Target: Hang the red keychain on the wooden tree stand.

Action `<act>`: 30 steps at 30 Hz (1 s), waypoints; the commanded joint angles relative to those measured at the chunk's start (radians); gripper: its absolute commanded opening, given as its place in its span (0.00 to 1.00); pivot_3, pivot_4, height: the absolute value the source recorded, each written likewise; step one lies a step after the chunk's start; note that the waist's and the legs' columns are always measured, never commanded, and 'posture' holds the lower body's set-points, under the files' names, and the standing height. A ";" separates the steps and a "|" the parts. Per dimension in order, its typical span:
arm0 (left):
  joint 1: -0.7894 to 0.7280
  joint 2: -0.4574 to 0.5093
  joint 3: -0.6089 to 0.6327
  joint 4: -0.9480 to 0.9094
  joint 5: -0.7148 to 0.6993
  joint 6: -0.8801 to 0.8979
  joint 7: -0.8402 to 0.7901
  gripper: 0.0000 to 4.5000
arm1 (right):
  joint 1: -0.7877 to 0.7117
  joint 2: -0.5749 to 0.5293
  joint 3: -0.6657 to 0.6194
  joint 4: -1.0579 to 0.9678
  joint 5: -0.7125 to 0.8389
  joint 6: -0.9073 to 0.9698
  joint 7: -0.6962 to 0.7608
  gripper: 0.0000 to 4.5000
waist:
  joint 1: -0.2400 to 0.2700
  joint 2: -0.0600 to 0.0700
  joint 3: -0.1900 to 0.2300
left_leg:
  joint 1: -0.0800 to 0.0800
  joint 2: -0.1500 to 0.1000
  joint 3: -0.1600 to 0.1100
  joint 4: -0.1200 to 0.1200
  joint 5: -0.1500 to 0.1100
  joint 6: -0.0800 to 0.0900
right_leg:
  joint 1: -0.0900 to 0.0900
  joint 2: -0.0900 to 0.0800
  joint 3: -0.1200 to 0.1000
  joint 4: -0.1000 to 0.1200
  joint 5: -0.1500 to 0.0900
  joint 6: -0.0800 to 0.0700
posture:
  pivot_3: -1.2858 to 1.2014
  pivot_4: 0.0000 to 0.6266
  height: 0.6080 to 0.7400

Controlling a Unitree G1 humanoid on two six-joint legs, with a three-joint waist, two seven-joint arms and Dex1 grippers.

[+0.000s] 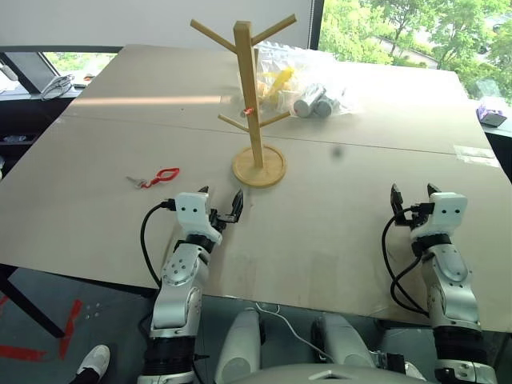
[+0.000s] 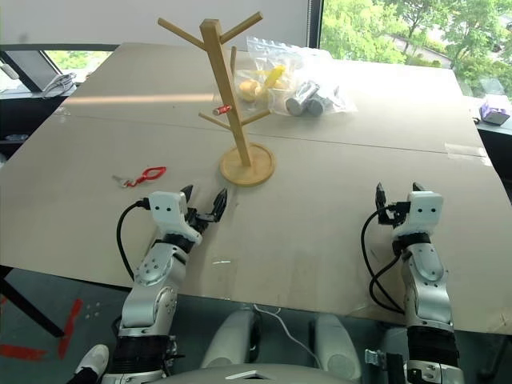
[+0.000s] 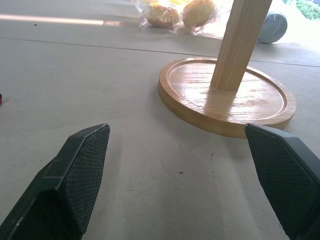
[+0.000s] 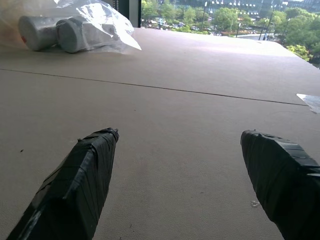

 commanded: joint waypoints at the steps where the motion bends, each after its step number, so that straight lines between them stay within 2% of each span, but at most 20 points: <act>1: -0.008 0.005 0.013 -0.036 -0.005 -0.010 0.001 0.99 | -0.007 -0.010 -0.007 -0.039 0.008 -0.018 0.004 0.94 | 0.000 0.000 0.000 | 0.000 0.000 0.000 0.000 0.000 0.000 | 0.000 0.000 0.000 0.000 0.000 0.000 | 0.52 0.24 1.00; 24: -0.016 0.003 0.013 -0.032 -0.012 -0.002 -0.003 0.99 | 0.014 -0.014 -0.008 -0.061 0.020 -0.022 0.036 0.94 | 0.000 0.000 0.000 | 0.000 0.000 0.000 0.000 0.000 0.000 | 0.000 0.000 0.000 0.000 0.000 0.000 | 0.52 0.24 1.00; 28: -0.020 0.003 0.021 -0.034 -0.011 0.001 0.006 0.99 | 0.071 -0.054 0.029 -0.175 0.150 -0.049 0.240 0.94 | 0.000 0.000 0.000 | 0.000 0.000 0.000 0.000 0.000 0.000 | 0.000 0.000 0.000 0.000 0.000 0.000 | 0.52 0.24 1.00; 30: -0.025 -0.002 0.042 -0.027 -0.015 0.003 0.026 0.99 | 0.123 -0.122 0.057 -0.292 0.286 -0.011 0.421 0.94 | -0.001 0.000 0.000 | 0.000 0.000 0.000 0.000 0.000 0.000 | 0.000 0.000 0.000 0.000 0.000 0.000 | 0.52 0.24 1.00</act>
